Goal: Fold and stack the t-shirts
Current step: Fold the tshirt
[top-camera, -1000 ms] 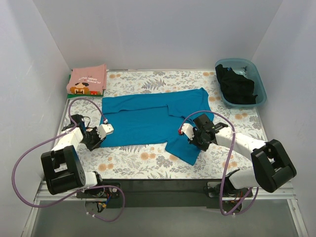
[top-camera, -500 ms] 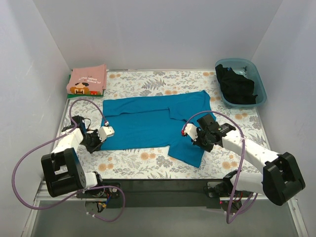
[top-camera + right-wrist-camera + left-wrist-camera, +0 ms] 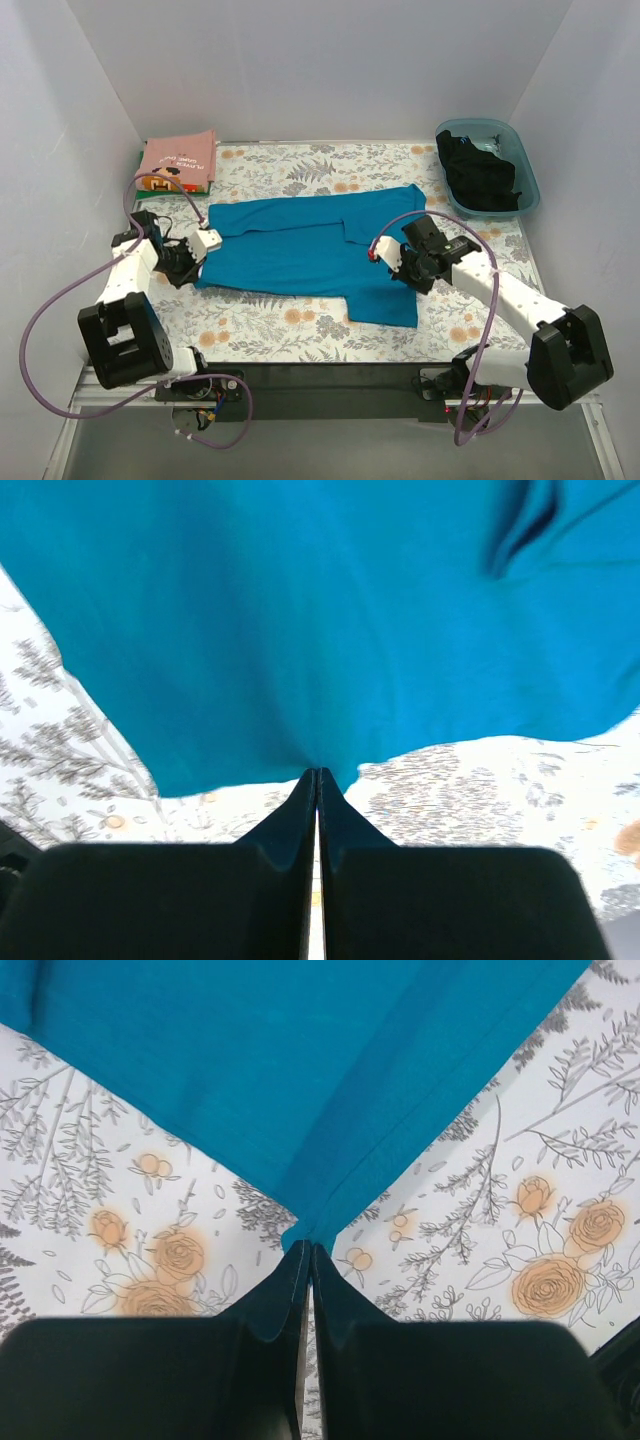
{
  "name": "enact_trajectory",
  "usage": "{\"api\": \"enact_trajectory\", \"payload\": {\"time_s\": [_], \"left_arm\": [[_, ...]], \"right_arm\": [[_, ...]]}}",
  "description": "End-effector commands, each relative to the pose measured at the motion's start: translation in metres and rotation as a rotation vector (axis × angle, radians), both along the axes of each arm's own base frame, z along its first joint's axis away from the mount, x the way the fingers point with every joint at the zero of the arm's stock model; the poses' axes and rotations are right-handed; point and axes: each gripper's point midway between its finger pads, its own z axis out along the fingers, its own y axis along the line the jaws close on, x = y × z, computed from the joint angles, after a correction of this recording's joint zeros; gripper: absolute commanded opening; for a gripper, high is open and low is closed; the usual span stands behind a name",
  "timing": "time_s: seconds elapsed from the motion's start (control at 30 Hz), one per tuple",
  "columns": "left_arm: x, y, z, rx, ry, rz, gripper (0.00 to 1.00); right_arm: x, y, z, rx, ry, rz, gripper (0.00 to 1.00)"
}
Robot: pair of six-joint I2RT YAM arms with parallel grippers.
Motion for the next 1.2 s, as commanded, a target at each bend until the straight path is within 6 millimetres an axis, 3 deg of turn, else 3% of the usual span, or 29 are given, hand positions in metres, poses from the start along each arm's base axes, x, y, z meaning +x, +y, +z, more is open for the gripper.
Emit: {"api": "enact_trajectory", "payload": {"time_s": [0.0,0.17,0.5,0.73,1.17], "left_arm": [[0.019,-0.003,0.011,-0.058,-0.022,0.028,0.0],[0.053,0.0,0.027,-0.095,-0.076,0.063,0.0],[0.097,0.006,0.027,-0.141,-0.102,0.135,0.0],[0.119,0.001,0.019,-0.14,-0.117,0.157,0.0],[0.143,0.007,0.01,-0.109,-0.144,0.185,0.0]], "right_arm": [[0.031,0.004,0.023,0.023,-0.059,0.0,0.01],[0.063,0.003,0.03,0.017,-0.071,-0.007,0.01],[0.128,0.005,0.036,0.017,-0.079,-0.027,0.01],[0.152,0.009,0.03,0.016,-0.067,-0.034,0.01],[0.175,0.009,0.026,0.02,-0.063,-0.059,0.01]]}}
